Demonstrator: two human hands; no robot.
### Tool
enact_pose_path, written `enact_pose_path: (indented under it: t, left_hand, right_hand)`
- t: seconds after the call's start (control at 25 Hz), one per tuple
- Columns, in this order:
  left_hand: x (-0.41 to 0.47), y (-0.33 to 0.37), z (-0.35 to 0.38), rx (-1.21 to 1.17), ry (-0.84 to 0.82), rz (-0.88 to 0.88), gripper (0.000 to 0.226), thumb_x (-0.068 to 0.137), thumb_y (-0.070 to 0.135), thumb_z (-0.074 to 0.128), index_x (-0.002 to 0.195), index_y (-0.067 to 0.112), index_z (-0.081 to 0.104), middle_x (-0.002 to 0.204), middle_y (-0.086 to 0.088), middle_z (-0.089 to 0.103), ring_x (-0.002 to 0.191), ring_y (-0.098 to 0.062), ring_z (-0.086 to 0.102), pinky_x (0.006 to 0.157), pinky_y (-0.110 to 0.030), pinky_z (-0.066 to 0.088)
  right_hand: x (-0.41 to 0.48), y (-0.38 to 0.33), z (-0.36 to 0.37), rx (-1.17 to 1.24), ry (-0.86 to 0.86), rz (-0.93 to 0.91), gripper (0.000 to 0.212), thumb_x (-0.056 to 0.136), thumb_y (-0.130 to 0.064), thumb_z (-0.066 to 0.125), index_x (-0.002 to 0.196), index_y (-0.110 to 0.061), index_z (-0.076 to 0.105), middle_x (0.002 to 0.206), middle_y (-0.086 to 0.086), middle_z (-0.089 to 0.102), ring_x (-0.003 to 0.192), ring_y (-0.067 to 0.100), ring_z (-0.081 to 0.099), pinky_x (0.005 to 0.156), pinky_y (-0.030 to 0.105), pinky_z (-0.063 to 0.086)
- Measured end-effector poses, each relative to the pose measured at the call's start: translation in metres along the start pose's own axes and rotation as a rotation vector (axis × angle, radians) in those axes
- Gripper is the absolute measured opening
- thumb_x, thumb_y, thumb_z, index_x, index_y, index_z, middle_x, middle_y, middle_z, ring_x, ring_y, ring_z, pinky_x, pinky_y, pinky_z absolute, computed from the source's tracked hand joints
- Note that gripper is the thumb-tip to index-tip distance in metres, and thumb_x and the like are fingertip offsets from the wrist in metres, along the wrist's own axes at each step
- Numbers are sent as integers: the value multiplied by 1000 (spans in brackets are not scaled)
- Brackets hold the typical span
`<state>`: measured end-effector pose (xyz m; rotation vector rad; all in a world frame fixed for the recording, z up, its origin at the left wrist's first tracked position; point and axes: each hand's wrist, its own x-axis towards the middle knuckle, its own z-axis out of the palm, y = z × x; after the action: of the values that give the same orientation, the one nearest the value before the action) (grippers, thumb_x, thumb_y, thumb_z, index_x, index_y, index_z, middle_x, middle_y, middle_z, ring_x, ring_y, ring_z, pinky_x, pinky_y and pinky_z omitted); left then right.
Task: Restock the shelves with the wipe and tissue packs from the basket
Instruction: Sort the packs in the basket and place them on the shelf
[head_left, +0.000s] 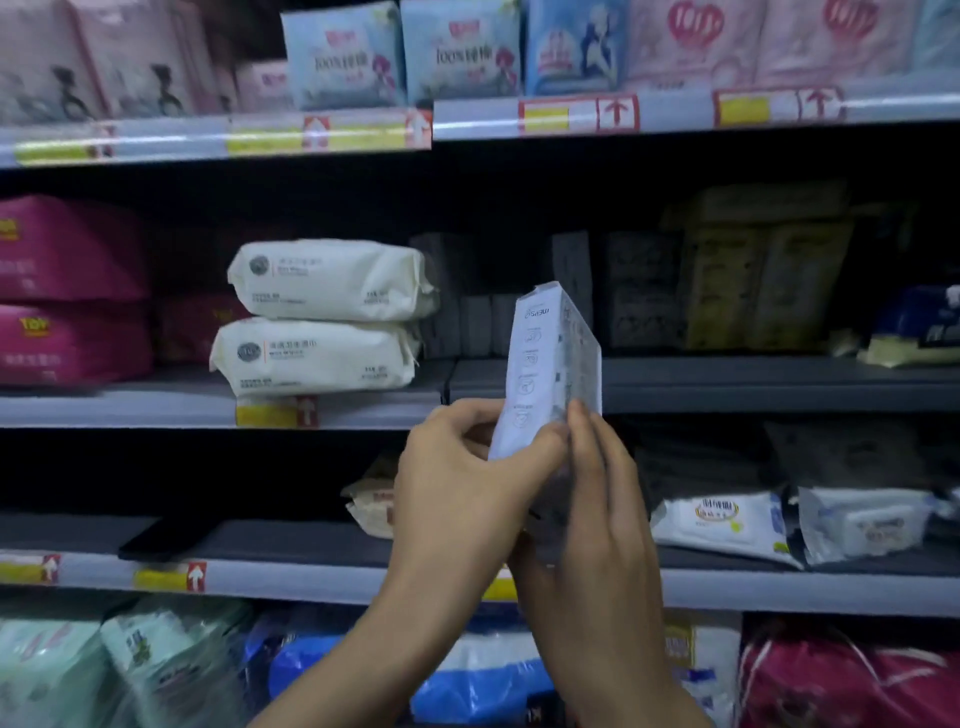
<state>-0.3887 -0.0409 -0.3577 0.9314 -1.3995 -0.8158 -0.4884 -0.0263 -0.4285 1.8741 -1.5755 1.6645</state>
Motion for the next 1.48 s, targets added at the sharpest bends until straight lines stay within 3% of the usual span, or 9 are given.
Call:
enact_pose_path:
  t: [0.16,0.36,0.56,0.72,0.84,1.0,1.24,1.4,1.48]
  left_hand:
    - [24,15,5,16,8,72,42,69,60,80,101,33,74,102,2,74,84,-9,76,71,-42,65]
    - [61,22,0,33,-95,168,49,80,57,73,124,34,73,114,3,68,95,-11,74,82,-35,63]
    - [108,14,-13,23,-181,133,42,93,43,69,134,35,67,121,14,74,113,0,68,100,-33,55]
    - [149,10,-8,22,-120,102,55,82,47,67,134,31,65,120,12,74,115,0,67,105,-35,53]
    - [166,8,-6,0,-75,34,59,89,33,68,146,26,56,127,15,67,118,-3,62,108,-31,48]
    - [167,0,-15,48,-93,-58,66,98,19,64,159,22,38,150,4,53,133,-11,51,110,-25,39]
    - [152,-10,-23,78,-115,-87,68,98,23,64,159,26,37,156,4,48,138,-11,48,105,-24,39]
    - [138,-8,-28,109,-104,-60,69,96,25,68,158,28,39,146,9,56,130,-9,54,103,-28,44]
    - [131,-7,-32,138,-108,-18,62,95,22,70,151,32,46,121,27,63,112,4,61,94,-24,49]
  right_hand:
    - [39,-5,14,195,21,64,104,89,-6,76,156,-50,10,162,-23,26,146,7,40,106,10,39]
    - [85,-5,38,442,41,236,67,99,-19,66,154,-41,35,140,-12,62,116,3,65,79,8,52]
    - [135,-6,66,577,110,282,39,103,-35,61,140,-36,48,122,-8,71,105,11,72,81,41,62]
    - [192,-10,96,470,160,271,36,101,-31,61,134,-23,50,111,-1,71,95,18,71,74,33,55]
    - [239,-9,119,319,113,290,12,100,-20,57,104,-13,49,100,5,65,90,25,65,74,38,51]
    - [271,-1,133,-113,-289,413,21,98,-21,58,113,-6,58,110,17,69,105,38,67,80,39,56]
    - [255,5,118,-80,-226,337,15,93,-20,68,99,-8,60,94,9,68,85,29,69,64,39,60]
    - [236,12,88,-21,-297,246,38,92,-17,70,129,-20,59,112,1,70,94,19,68,79,43,63]
    - [225,8,66,-7,-319,202,55,92,-20,72,144,-25,53,129,-1,67,106,18,67,87,38,60]
